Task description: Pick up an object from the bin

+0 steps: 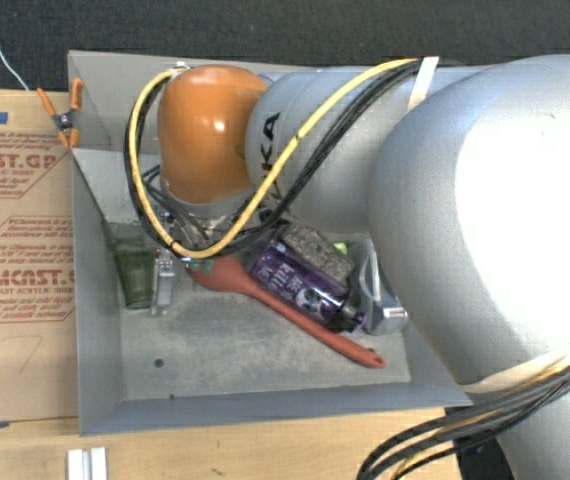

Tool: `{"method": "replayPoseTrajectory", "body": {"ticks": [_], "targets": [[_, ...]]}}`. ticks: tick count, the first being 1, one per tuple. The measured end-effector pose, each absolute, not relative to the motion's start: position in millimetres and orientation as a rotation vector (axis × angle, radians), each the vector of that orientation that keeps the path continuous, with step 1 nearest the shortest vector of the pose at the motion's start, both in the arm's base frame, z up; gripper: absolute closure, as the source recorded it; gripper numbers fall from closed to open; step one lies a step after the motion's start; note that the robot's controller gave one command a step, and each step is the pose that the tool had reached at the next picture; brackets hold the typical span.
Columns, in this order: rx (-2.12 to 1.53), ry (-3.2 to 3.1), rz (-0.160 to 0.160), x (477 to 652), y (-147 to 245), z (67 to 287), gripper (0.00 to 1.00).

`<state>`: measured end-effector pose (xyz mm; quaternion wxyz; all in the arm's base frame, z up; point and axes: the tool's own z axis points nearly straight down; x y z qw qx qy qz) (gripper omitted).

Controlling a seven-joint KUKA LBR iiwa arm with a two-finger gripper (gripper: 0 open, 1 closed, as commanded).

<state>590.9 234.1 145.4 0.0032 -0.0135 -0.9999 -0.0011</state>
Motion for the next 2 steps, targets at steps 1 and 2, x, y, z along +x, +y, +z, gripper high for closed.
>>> {"method": "replayPoseTrajectory", "body": {"ticks": [1, 2], "targets": [[-0.243, -3.133, -0.007, 591.2, 220, 131, 0.00], [-0.298, -3.126, 0.001, 595.8, 216, 87, 0.00]]}}
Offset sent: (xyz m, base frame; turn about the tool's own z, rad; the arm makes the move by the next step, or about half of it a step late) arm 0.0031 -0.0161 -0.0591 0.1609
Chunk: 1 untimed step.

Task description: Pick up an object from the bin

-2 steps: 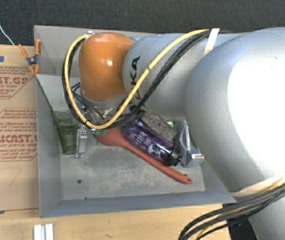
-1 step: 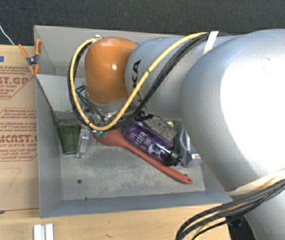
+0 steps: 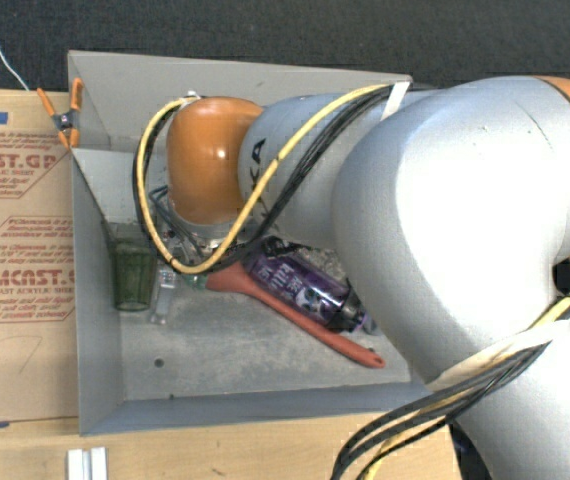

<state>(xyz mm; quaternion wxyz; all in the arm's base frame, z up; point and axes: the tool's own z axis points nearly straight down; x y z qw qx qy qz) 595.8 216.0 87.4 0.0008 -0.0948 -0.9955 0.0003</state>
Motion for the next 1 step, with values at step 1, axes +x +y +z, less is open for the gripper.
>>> {"method": "replayPoseTrajectory", "body": {"ticks": [1], "targets": [[-0.290, -3.129, 0.007, 595.4, 221.4, 93.5, 0.00]]}}
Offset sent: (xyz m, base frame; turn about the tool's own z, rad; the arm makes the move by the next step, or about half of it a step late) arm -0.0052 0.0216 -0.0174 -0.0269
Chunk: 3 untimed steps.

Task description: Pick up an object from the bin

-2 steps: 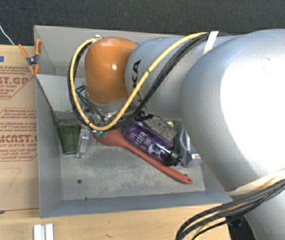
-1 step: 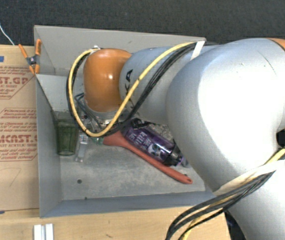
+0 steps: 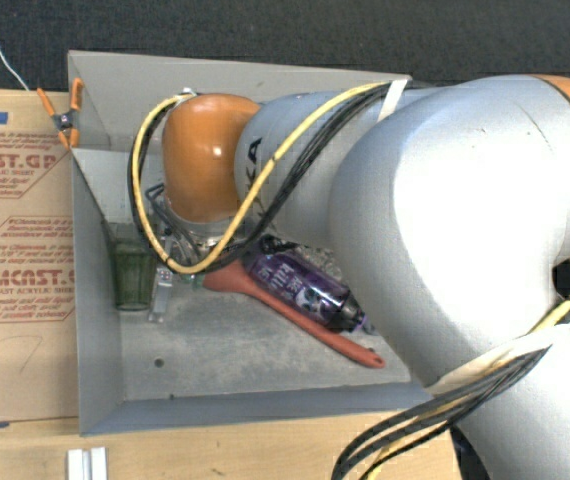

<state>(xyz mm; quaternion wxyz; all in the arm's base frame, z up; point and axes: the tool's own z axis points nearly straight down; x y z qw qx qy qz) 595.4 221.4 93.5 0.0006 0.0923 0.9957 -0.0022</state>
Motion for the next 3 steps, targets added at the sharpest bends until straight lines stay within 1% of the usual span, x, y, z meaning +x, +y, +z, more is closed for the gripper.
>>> {"method": "replayPoseTrajectory", "body": {"ticks": [1, 2, 3], "targets": [[0.277, 3.114, -0.026, 599.0, 224, 75, 0.00], [0.256, 3.117, -0.040, 599.4, 226, 75, 0.00], [0.163, 3.121, -0.032, 585.3, 239, 70, 0.00]]}}
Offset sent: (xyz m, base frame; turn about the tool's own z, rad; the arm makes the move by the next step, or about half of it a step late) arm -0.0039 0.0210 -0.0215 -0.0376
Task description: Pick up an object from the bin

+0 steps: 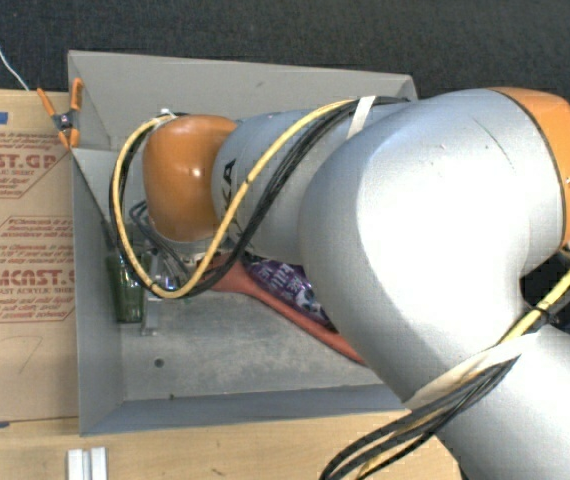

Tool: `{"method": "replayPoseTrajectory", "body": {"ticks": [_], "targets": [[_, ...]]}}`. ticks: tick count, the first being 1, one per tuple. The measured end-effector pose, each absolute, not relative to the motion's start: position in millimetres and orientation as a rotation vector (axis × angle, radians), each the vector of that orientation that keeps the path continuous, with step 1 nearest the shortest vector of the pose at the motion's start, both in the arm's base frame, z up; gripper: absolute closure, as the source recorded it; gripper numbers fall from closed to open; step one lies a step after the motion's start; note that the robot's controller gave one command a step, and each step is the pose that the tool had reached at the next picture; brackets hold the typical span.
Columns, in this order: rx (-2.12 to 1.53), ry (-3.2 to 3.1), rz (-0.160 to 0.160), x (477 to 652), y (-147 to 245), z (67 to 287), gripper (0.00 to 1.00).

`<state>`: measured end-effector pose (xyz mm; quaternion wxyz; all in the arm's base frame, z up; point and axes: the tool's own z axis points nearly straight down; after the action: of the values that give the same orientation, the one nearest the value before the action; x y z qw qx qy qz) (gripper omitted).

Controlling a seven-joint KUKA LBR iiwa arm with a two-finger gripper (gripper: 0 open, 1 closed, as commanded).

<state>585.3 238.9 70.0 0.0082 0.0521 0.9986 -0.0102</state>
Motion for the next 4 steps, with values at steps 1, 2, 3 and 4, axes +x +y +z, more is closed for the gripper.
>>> {"method": "replayPoseTrajectory", "body": {"ticks": [1, 2, 3, 4], "targets": [[0.151, 3.122, -0.034, 584.7, 239, 70, 0.00], [-0.618, 3.068, -0.034, 580.0, 181, 70, 1.00], [-0.618, 3.068, -0.034, 580.0, 181, 70, 1.00], [-0.533, 3.082, -0.037, 594.7, 219, 73, 1.00]]}}
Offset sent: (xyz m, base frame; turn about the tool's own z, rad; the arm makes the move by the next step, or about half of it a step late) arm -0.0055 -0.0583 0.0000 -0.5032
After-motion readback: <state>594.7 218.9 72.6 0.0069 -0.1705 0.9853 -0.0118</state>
